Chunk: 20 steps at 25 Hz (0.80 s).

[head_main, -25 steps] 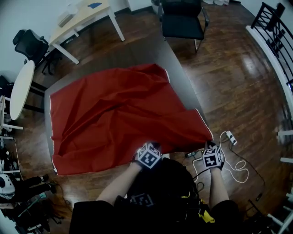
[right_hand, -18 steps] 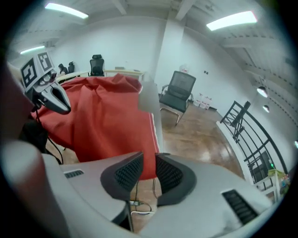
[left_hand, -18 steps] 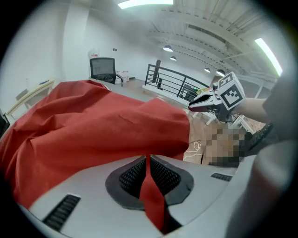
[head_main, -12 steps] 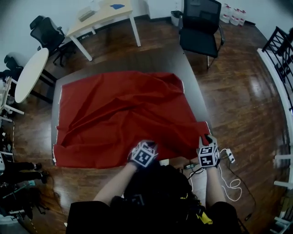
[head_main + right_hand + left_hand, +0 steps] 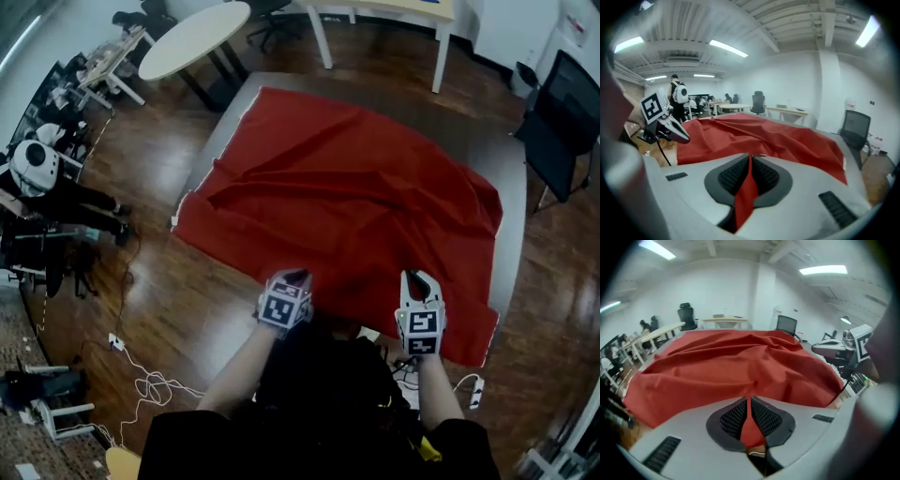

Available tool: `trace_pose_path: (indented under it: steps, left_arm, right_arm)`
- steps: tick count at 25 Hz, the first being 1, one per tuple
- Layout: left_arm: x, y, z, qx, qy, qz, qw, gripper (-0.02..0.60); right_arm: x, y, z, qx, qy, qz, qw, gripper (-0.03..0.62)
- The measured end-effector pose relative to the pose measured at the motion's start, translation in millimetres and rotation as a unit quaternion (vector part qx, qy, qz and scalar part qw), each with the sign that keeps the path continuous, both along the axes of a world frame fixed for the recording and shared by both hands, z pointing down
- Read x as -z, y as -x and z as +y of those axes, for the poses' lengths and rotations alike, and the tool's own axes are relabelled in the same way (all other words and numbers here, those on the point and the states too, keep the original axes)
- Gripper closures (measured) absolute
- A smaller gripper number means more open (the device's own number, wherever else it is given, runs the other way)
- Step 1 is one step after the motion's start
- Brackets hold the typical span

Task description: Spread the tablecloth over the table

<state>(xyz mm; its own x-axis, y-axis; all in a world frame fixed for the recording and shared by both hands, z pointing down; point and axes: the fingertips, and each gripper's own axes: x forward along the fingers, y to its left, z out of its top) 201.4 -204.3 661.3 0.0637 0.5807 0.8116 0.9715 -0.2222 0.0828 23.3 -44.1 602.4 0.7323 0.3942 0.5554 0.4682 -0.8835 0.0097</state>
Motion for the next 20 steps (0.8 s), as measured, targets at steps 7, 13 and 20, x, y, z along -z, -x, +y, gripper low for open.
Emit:
trace_pose_path:
  steps: [7, 13, 20]
  left_arm:
    - [-24, -168, -132, 0.234, 0.026, -0.002, 0.9720, 0.551]
    - [-48, -296, -216, 0.314, 0.036, -0.013, 0.9487, 0.550]
    - [-45, -405, -240, 0.326, 0.072, -0.073, 0.9398, 0.453]
  right_arm:
    - [-12, -140, -97, 0.114, -0.012, 0.003, 0.993, 0.568]
    - [-36, -251, -187, 0.154, -0.028, -0.033, 0.987, 0.568]
    - [-31, -389, -283, 0.215, -0.009, -0.050, 0.975, 0.568]
